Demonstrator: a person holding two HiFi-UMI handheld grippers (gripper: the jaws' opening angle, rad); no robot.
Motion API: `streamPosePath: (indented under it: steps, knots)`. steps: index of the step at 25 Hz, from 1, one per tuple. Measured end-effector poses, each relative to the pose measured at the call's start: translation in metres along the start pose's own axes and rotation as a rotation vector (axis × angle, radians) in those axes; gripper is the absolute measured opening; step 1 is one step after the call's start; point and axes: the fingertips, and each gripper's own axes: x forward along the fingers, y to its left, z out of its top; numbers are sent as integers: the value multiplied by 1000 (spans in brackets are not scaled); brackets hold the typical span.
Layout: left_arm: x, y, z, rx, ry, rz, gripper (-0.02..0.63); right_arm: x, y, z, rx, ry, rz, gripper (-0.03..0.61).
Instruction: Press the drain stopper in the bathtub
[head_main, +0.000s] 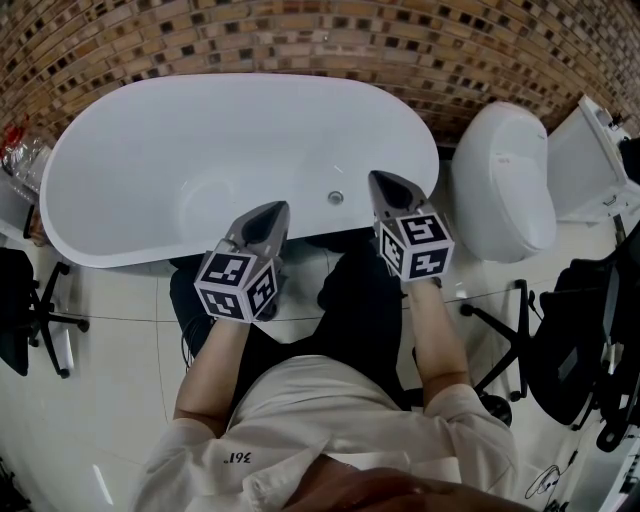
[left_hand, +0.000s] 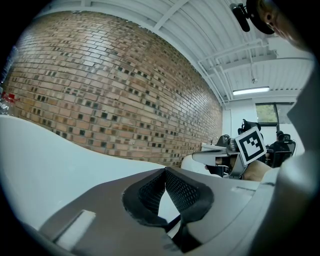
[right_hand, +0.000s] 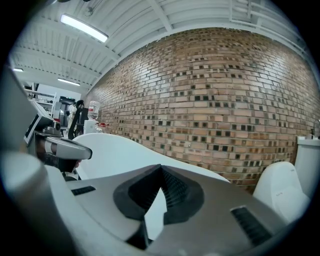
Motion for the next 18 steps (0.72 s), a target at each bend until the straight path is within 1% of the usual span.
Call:
streamPosePath:
  steps: [18]
  knots:
    - [2,-6,2,12,6,-11,8,-1,1,0,-14,12,13,14]
